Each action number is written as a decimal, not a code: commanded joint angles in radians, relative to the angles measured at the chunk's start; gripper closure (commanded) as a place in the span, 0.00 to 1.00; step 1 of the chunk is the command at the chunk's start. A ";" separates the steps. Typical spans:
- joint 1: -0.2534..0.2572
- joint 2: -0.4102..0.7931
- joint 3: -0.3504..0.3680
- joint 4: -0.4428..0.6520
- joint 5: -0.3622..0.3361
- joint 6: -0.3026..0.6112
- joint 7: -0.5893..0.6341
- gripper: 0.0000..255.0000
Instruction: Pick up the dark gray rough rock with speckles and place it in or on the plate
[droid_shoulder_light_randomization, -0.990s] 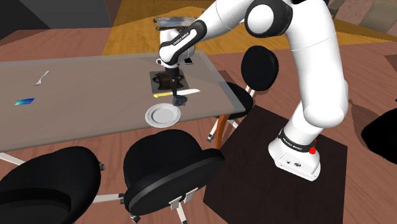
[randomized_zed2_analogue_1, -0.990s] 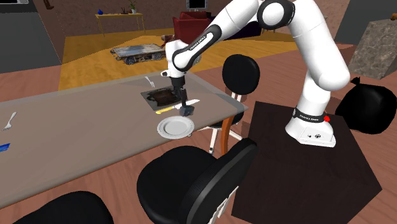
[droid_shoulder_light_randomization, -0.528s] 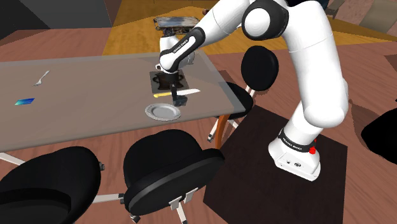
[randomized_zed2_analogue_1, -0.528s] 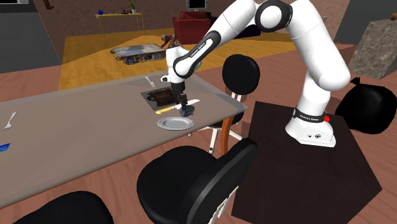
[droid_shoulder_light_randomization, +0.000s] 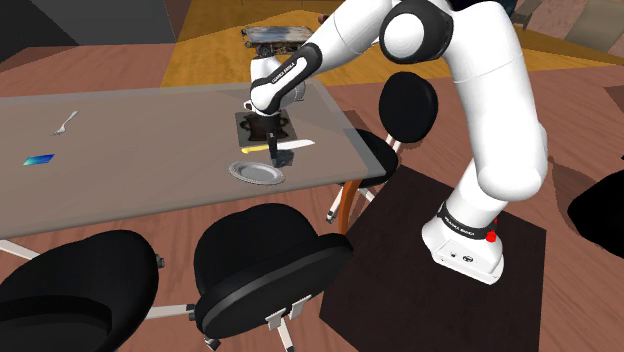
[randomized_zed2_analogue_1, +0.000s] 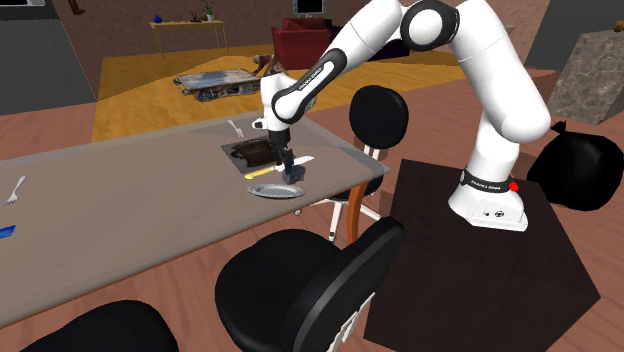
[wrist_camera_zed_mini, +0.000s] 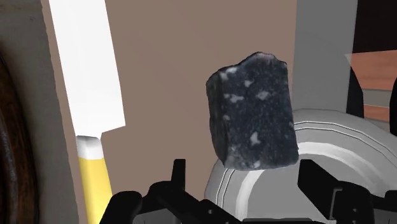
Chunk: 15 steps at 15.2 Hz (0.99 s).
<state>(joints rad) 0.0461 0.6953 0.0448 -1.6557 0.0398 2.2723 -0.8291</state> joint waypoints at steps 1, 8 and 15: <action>-0.005 0.005 -0.006 -0.006 -0.003 0.000 -0.002 1.00; -0.008 0.007 -0.007 0.008 -0.003 -0.012 -0.005 1.00; -0.119 0.093 0.053 0.197 0.036 -0.265 -0.235 0.00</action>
<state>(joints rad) -0.0372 0.7497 0.0837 -1.5272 0.0672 2.1051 -0.9856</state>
